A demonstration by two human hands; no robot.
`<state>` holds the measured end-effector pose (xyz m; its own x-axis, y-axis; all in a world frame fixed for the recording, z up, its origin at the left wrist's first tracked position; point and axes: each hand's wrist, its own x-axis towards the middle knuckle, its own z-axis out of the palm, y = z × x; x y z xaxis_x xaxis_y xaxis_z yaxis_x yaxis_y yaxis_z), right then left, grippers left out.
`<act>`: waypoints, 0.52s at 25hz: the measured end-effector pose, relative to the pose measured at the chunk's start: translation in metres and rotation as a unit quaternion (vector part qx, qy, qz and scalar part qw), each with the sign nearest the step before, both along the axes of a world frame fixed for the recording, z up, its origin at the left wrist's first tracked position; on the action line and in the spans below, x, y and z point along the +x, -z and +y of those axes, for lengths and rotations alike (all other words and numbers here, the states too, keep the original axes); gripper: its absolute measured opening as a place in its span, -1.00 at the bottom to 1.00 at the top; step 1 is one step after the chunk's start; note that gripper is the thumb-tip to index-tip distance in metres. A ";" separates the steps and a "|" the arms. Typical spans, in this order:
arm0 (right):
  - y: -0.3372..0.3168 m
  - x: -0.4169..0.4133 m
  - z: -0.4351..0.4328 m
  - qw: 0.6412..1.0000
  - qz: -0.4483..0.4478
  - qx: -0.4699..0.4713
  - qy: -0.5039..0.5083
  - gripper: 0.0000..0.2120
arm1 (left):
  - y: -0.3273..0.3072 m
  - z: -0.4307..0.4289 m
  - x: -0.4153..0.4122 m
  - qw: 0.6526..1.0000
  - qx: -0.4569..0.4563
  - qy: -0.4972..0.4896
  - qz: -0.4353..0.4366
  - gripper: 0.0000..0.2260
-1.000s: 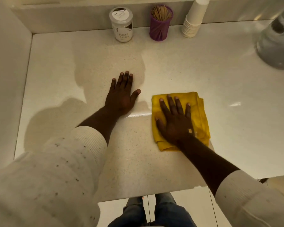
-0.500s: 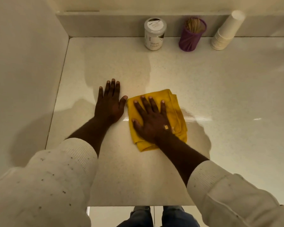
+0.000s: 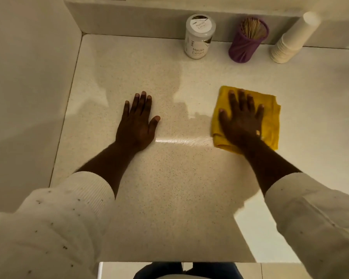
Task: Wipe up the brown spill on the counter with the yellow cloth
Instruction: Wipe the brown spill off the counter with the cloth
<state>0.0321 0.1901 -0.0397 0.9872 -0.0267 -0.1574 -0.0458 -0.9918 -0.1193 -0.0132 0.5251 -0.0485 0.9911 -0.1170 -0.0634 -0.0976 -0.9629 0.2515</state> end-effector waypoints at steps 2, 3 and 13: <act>-0.003 -0.003 -0.039 0.998 0.007 -0.005 0.061 -0.27 | 0.000 0.000 0.000 1.000 -0.003 0.000 -0.006 -0.39; -0.005 -0.010 -0.057 0.996 0.010 -0.005 0.088 -0.25 | 0.000 0.000 0.000 1.000 -0.003 0.000 -0.008 -0.39; 0.003 -0.092 0.009 1.000 -0.016 -0.004 0.003 -0.28 | 0.002 0.001 0.003 1.000 0.007 0.005 -0.004 -0.37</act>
